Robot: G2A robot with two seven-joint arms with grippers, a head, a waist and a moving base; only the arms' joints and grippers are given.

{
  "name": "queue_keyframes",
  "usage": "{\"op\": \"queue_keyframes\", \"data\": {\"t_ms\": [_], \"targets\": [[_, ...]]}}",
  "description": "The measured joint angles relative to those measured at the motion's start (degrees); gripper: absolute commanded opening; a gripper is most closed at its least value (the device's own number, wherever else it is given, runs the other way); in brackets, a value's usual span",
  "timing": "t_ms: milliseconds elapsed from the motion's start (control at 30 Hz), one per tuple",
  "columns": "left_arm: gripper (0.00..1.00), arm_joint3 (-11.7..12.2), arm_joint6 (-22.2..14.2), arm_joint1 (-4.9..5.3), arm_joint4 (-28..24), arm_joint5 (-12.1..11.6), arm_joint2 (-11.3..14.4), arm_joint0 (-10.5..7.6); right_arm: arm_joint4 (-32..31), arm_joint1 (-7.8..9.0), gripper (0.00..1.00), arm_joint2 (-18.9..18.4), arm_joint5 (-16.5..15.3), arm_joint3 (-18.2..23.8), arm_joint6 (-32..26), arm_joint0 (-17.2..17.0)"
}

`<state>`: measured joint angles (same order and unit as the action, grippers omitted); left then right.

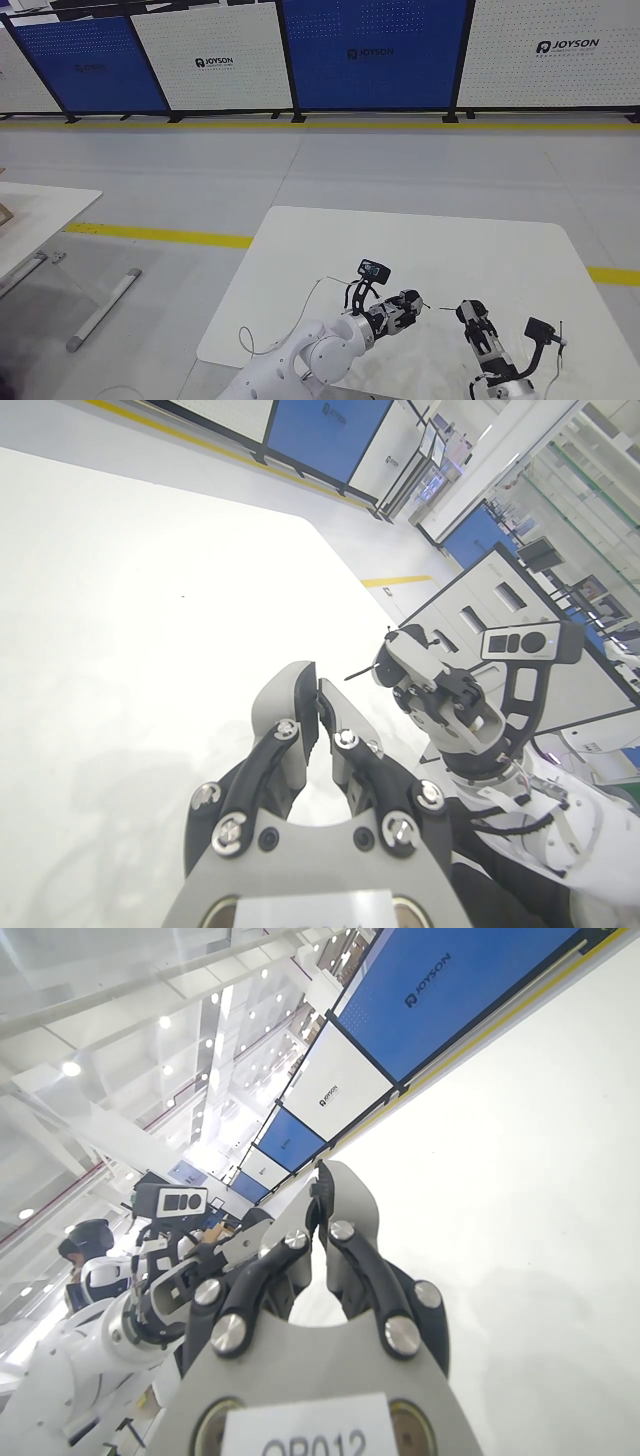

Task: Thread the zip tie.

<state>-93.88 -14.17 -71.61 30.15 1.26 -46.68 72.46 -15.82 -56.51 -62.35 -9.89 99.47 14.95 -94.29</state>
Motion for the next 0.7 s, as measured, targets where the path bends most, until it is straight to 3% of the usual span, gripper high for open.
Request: {"op": "queue_keyframes", "data": {"t_ms": [500, 700], "targets": [[0.00, 0.0, 0.0, 0.00, 0.0, 0.0, 0.0, 0.00, 1.9, -0.82, 0.00, -0.3, -1.4, -0.9, -2.0, 0.2], [0.00, 0.0, 0.0, 0.00, 0.0, 0.0, 0.0, 0.00, 4.5, -1.26, 0.00, -1.8, -3.6, -0.8, -2.8, -0.2]]}}
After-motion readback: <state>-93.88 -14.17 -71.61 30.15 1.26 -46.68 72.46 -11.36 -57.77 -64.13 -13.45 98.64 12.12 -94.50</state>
